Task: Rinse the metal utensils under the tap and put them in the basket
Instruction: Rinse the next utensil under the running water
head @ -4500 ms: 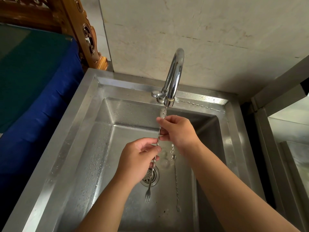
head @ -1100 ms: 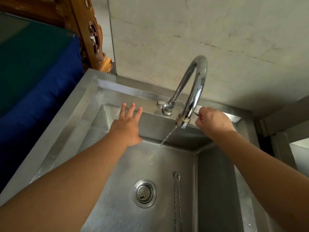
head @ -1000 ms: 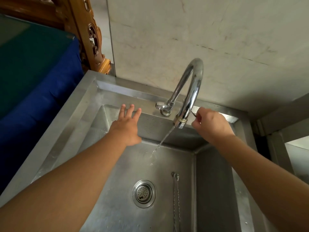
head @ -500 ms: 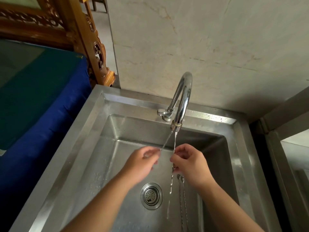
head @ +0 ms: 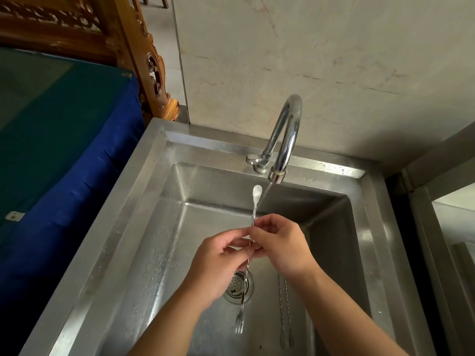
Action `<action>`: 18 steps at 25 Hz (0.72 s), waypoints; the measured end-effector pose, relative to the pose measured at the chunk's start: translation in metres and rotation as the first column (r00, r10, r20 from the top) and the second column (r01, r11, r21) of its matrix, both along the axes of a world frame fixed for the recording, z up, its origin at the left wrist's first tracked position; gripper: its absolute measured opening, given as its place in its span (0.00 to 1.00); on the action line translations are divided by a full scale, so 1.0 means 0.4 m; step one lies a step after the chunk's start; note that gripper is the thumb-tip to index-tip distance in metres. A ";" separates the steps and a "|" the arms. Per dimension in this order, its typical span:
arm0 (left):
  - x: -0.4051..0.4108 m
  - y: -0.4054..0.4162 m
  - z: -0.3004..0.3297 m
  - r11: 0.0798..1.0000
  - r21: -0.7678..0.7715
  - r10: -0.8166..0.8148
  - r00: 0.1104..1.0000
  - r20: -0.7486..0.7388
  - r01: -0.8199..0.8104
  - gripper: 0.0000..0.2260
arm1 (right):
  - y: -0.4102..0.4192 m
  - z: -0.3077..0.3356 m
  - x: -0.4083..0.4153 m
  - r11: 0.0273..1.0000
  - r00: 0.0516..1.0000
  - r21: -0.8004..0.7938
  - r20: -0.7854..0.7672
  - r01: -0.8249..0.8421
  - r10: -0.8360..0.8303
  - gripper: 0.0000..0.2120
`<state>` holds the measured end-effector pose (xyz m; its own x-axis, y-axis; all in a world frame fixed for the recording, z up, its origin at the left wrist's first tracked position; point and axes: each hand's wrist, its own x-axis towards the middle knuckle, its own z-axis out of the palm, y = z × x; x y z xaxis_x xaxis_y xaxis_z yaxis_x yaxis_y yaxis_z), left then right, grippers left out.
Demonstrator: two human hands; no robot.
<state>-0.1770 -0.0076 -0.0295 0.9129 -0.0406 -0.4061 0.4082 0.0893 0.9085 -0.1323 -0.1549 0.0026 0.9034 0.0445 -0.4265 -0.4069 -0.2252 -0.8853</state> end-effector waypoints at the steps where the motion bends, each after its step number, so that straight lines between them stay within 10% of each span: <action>1: -0.003 -0.001 0.000 1.000 -0.007 0.000 1.000 -0.003 0.000 0.18 | -0.002 -0.001 -0.002 1.000 1.000 0.006 -0.013 0.001 -0.001 0.03; 18: 0.004 -0.037 -0.008 0.987 -0.155 0.024 0.998 -0.058 -0.032 0.14 | -0.031 -0.005 -0.008 0.976 0.980 0.187 -0.186 0.111 -0.076 0.06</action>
